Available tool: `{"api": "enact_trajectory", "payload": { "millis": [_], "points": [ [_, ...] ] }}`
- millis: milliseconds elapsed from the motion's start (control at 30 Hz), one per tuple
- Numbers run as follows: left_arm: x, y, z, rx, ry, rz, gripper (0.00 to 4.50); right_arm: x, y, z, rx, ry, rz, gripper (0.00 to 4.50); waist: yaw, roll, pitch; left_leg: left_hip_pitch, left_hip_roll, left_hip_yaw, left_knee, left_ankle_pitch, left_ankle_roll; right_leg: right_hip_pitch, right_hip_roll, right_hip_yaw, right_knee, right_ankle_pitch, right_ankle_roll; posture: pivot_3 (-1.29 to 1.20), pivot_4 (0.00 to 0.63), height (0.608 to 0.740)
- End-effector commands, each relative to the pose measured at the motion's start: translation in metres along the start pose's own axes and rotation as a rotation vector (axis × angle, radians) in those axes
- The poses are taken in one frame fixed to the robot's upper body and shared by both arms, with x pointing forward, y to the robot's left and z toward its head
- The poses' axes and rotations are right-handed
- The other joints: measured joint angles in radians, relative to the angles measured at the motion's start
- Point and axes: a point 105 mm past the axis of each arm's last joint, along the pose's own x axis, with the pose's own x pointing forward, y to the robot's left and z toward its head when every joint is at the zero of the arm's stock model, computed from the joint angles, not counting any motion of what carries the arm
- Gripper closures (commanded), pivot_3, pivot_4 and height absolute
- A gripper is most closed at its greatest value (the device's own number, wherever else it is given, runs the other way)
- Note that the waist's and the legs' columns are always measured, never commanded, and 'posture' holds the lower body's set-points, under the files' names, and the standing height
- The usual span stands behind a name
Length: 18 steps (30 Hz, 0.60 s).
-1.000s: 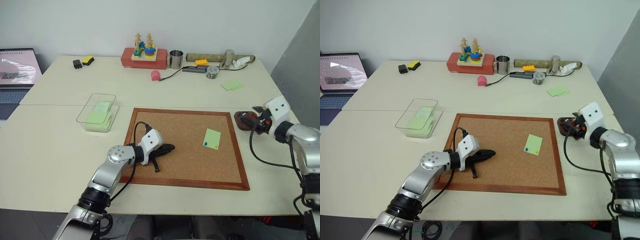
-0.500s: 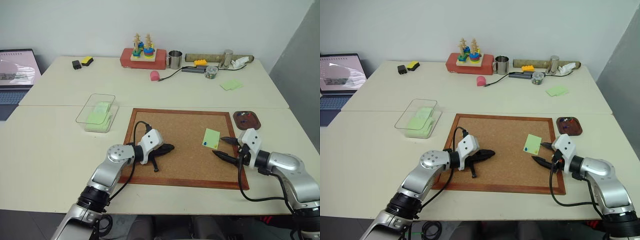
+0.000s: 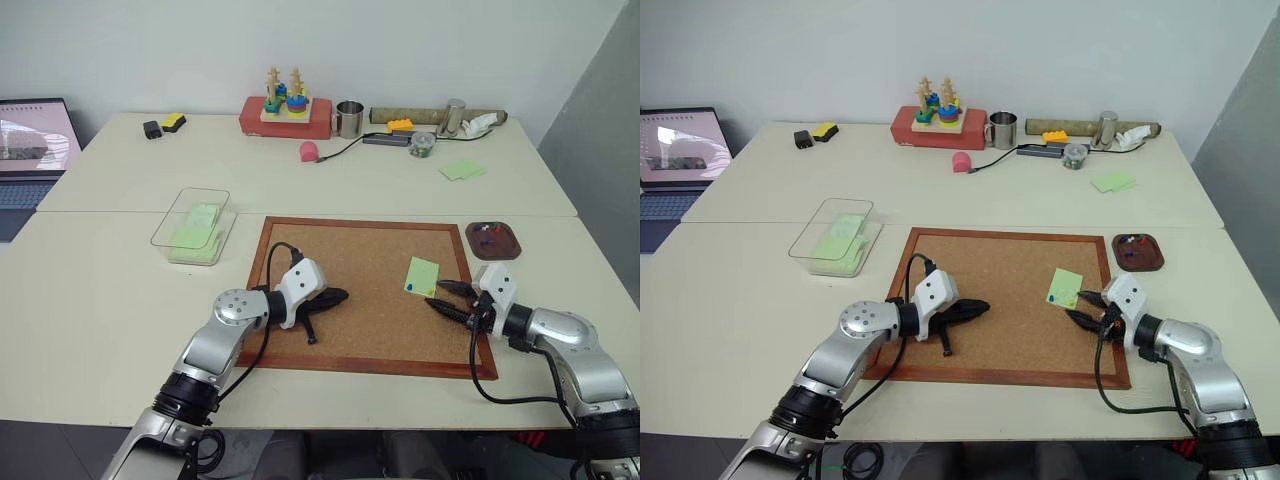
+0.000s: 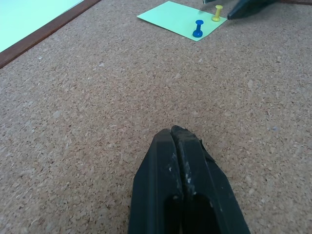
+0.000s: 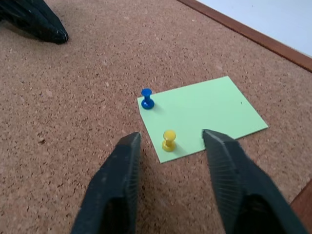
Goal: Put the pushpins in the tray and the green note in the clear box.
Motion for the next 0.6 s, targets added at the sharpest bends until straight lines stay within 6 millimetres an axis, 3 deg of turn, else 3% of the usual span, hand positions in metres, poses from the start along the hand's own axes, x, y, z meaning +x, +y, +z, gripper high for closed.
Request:
{"api": "enact_trajectory", "payload": {
  "millis": [33, 200, 333, 600],
  "points": [
    [0.001, -0.014, -0.022, -0.038, 0.084, -0.053, 4.50, 0.001, -0.001, 0.007, -0.006, -0.033, 0.003, 3.51, 0.000, 0.000, 0.000, 0.000, 0.000, 0.000, 0.000, 0.000, 0.000, 0.000, 0.000, 0.000, 0.000, 0.000, 0.000, 0.00, 0.150, 0.740],
    [0.001, -0.014, -0.022, -0.036, 0.086, -0.055, 4.50, 0.001, -0.002, 0.005, -0.005, -0.025, 0.005, 4.45, 0.000, 0.000, 0.000, 0.000, 0.000, 0.000, 0.000, 0.000, 0.000, 0.000, 0.000, 0.000, 0.000, 0.000, 0.000, 0.00, 0.150, 0.740],
    [0.000, -0.014, -0.023, -0.036, 0.088, -0.055, 4.50, 0.001, 0.001, 0.007, -0.011, -0.030, 0.016, 4.45, 0.000, 0.000, 0.000, 0.000, 0.000, 0.000, 0.000, 0.000, 0.000, 0.000, 0.000, 0.000, 0.000, 0.000, 0.000, 0.00, 0.150, 0.740],
    [0.000, -0.015, -0.025, -0.038, 0.093, -0.056, 4.50, -0.003, 0.004, 0.035, -0.052, -0.119, 0.033, 4.45, 0.000, 0.000, 0.000, 0.000, 0.000, 0.000, 0.000, 0.000, 0.000, 0.000, 0.000, 0.000, 0.000, 0.000, 0.000, 0.00, 0.150, 0.740]
  ]
}}
